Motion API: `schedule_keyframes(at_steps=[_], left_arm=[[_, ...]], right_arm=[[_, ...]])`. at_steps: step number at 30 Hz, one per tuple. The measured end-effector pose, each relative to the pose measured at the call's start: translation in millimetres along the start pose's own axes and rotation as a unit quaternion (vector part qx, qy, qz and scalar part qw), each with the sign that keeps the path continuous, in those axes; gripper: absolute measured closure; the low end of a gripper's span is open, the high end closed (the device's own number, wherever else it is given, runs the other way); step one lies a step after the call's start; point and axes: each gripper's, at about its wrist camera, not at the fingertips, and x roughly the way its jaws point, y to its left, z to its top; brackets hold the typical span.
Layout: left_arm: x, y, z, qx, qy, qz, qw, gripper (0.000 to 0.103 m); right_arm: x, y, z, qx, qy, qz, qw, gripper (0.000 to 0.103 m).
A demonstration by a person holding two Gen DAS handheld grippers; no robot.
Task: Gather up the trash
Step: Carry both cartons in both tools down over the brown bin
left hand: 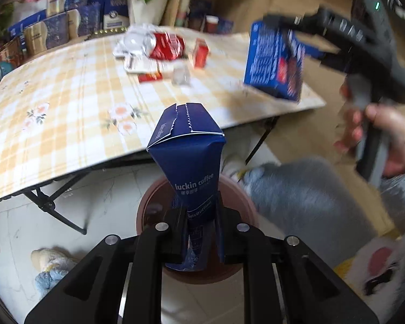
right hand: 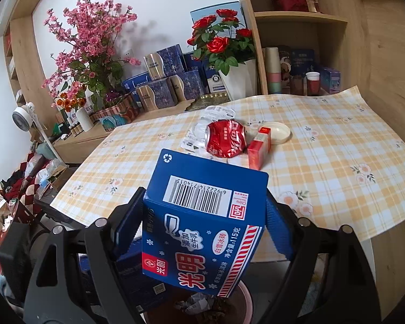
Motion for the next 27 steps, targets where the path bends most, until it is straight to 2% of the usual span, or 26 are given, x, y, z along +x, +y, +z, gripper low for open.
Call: schedule_keyframes(at_steps=[3, 7, 10, 17, 19, 20, 21, 23, 25, 27], left_arm=[[18.9, -2.7, -2.8, 0.01, 0.023, -0.011, 0.9996, 0.087], [43.6, -17.0, -7.0, 0.051, 0.057, -0.021, 0.9968, 0.087], [56.1, -25.6, -8.6, 0.063, 0.076, -0.04, 0.9943, 0.087], [85.9, -28.6, -9.4, 0.076, 0.11, -0.04, 0.9902, 0.087], [91.0, -25.2, -7.9, 0.072, 0.102, -0.031, 0.9917, 0.078], [90.1, -21.7, -6.1, 0.064, 0.088, -0.028, 0.9937, 0.059], [86.2, -17.7, -3.7, 0.05, 0.069, -0.028, 0.996, 0.046], [78.6, -8.1, 2.2, 0.025, 0.043, -0.013, 0.9987, 0.044], [68.4, 3.0, 9.5, 0.0, 0.022, 0.014, 0.9997, 0.037], [47.2, 15.8, 12.7, -0.029, -0.026, 0.035, 0.9986, 0.022]], right_arm=[[-2.0, -7.0, -6.3, 0.007, 0.004, -0.007, 1.0, 0.022], [-1.5, -20.2, -12.7, 0.021, 0.012, -0.017, 1.0, 0.022], [-1.2, -28.2, -15.1, 0.028, 0.015, -0.022, 0.999, 0.022], [0.5, -42.0, -21.5, 0.042, 0.022, -0.032, 0.998, 0.022], [1.2, -43.4, -23.3, 0.046, 0.023, -0.033, 0.998, 0.022], [1.4, -44.0, -24.9, 0.047, 0.024, -0.034, 0.998, 0.022], [1.6, -44.4, -26.6, 0.047, 0.026, -0.035, 0.998, 0.022], [1.9, -44.2, -29.7, 0.046, 0.028, -0.037, 0.998, 0.022], [2.9, -43.0, -33.9, 0.043, 0.031, -0.037, 0.998, 0.022], [6.8, -40.2, -41.2, 0.039, 0.039, -0.038, 0.998, 0.022]])
